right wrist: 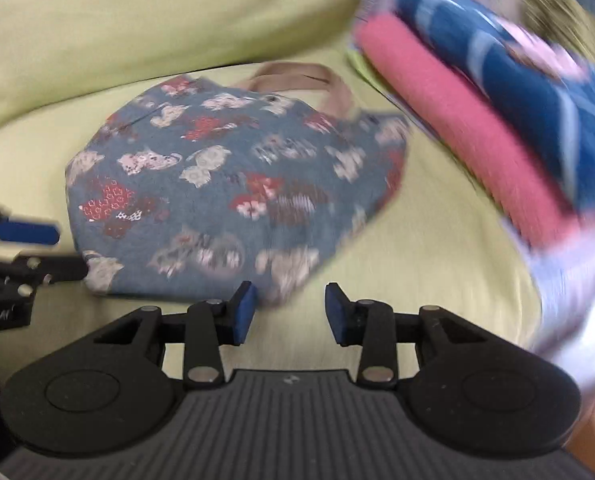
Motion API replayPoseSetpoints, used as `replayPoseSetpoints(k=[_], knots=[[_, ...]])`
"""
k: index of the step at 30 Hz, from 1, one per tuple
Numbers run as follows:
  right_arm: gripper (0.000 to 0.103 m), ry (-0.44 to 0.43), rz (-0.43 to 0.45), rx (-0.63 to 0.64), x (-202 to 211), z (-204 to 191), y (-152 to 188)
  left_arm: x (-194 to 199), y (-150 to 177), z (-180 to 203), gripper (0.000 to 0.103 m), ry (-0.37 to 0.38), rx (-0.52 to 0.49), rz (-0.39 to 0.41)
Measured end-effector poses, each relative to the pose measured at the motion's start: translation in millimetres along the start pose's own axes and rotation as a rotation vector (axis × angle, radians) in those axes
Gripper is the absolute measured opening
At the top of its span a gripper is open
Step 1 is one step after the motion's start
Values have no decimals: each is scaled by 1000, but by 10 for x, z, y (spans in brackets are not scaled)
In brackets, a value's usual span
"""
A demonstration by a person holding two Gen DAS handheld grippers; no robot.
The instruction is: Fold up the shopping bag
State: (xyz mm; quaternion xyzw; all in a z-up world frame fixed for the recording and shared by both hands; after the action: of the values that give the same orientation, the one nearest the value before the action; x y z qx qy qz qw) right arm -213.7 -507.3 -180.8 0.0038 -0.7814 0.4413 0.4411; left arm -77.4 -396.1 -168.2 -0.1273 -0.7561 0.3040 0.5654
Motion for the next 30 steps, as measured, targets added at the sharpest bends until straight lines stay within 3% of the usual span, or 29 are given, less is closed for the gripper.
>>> replayPoseSetpoints(k=[5,7,14,21,30], knots=[[42,-41,51,-158,413,-173,241,365,208,-160,45,-21,85,-6],[45,-29,59,-150,540,-245,252,512,271,-202,46,-29,110,4],[70,-28,89,-140,843,-325,241,918,387,-278,55,-63,153,77],[75,-28,117,-132,1138,-399,233,1086,410,-406,55,-99,199,97],[88,-51,122,-143,1100,-465,221,1205,468,-499,60,-141,213,97]])
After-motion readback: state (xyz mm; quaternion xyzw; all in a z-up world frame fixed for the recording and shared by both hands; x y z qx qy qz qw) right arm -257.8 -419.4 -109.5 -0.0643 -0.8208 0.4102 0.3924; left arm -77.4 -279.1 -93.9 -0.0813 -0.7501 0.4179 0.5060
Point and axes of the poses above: each gripper's, at about its wrist camera, not at the fingertips, and x roughly against the way its jaws point, z to its right, y to its underside, the point moved 3 cm from there along -x, roughly the way its jaws point, and after that the axes turned 9 degrees about -y, right-handed, at the moved point
